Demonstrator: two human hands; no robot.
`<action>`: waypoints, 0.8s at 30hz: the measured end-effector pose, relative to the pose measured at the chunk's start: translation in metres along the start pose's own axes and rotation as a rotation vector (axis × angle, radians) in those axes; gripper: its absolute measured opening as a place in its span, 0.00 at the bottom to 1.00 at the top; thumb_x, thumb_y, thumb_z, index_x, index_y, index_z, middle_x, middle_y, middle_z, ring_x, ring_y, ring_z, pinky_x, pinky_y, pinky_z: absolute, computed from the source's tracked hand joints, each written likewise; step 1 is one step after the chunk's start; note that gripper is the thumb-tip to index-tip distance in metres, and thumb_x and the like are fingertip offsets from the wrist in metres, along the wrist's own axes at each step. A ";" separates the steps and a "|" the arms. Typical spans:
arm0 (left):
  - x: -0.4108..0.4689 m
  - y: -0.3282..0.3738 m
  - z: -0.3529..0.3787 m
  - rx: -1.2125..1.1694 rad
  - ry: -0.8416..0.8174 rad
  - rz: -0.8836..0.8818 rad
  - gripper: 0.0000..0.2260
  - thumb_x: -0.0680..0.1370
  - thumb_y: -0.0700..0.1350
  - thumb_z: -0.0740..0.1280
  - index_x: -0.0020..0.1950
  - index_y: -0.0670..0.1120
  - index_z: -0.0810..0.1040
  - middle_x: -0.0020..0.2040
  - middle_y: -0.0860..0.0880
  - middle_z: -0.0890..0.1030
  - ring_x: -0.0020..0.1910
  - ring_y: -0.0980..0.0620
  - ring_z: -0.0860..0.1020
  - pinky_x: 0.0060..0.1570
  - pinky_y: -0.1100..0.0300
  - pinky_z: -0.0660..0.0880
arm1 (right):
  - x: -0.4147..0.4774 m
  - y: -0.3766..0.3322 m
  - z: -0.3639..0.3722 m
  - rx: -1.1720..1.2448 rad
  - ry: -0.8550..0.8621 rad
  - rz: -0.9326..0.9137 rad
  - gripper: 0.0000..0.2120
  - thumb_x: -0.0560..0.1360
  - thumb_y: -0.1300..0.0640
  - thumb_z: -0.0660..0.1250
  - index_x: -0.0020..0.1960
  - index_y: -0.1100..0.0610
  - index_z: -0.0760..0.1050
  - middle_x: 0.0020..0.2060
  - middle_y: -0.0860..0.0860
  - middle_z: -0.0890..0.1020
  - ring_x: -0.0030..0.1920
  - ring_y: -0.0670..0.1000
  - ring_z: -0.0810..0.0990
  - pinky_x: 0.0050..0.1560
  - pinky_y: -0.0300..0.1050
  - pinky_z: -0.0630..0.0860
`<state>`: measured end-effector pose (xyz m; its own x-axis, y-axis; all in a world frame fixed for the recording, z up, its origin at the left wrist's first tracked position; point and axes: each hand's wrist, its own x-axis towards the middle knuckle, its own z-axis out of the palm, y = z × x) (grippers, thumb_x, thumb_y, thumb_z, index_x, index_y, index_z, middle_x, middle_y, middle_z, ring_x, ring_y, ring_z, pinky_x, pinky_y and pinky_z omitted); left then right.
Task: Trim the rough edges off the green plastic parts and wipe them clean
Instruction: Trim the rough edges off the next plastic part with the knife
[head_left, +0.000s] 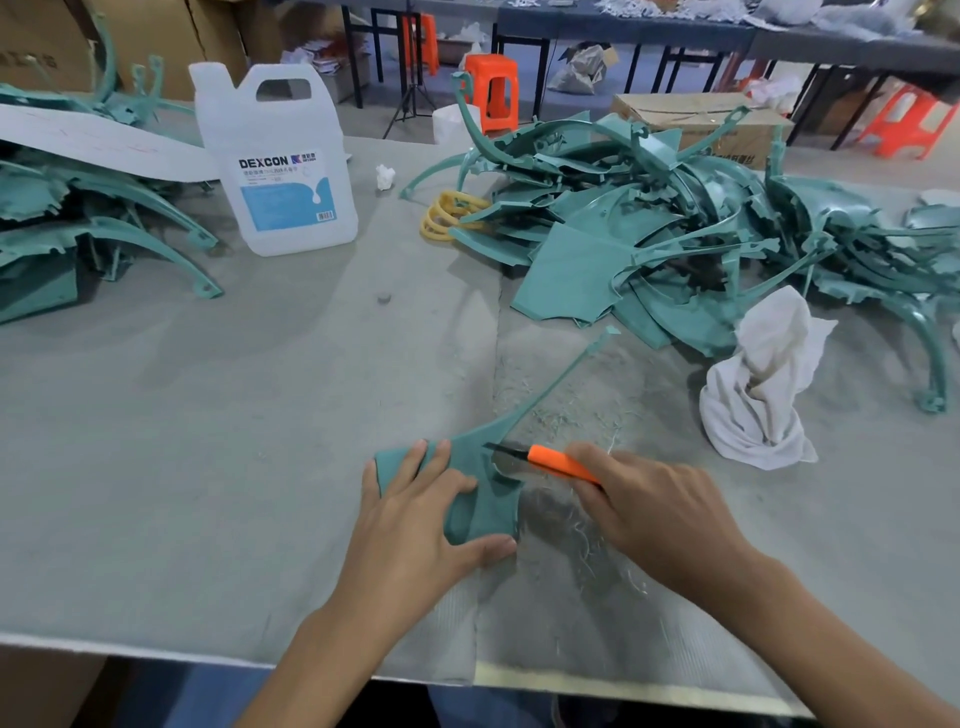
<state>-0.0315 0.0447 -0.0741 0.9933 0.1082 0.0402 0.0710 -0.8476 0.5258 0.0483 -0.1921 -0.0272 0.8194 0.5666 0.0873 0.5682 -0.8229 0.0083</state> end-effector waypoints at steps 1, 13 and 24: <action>0.000 -0.001 0.000 -0.002 0.001 0.004 0.34 0.64 0.78 0.62 0.63 0.61 0.75 0.81 0.56 0.58 0.80 0.59 0.47 0.76 0.52 0.36 | 0.000 0.001 0.000 0.004 0.005 0.017 0.18 0.82 0.35 0.45 0.65 0.40 0.64 0.43 0.45 0.78 0.39 0.52 0.81 0.37 0.50 0.77; 0.033 -0.011 -0.014 -0.103 -0.067 0.085 0.38 0.54 0.82 0.68 0.56 0.63 0.69 0.74 0.60 0.61 0.75 0.60 0.56 0.72 0.58 0.61 | 0.016 0.020 0.000 0.077 -0.080 0.015 0.20 0.80 0.35 0.42 0.58 0.42 0.67 0.38 0.43 0.74 0.35 0.47 0.74 0.33 0.47 0.67; 0.034 -0.012 -0.013 -0.121 -0.051 0.086 0.36 0.54 0.79 0.72 0.54 0.62 0.66 0.65 0.70 0.60 0.66 0.66 0.60 0.59 0.66 0.63 | 0.017 0.033 0.004 0.002 0.046 -0.017 0.26 0.78 0.29 0.39 0.54 0.42 0.69 0.32 0.42 0.75 0.29 0.43 0.73 0.28 0.42 0.68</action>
<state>0.0002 0.0651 -0.0685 0.9988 0.0089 0.0473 -0.0225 -0.7833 0.6212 0.0810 -0.2093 -0.0297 0.8052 0.5778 0.1333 0.5820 -0.8131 0.0083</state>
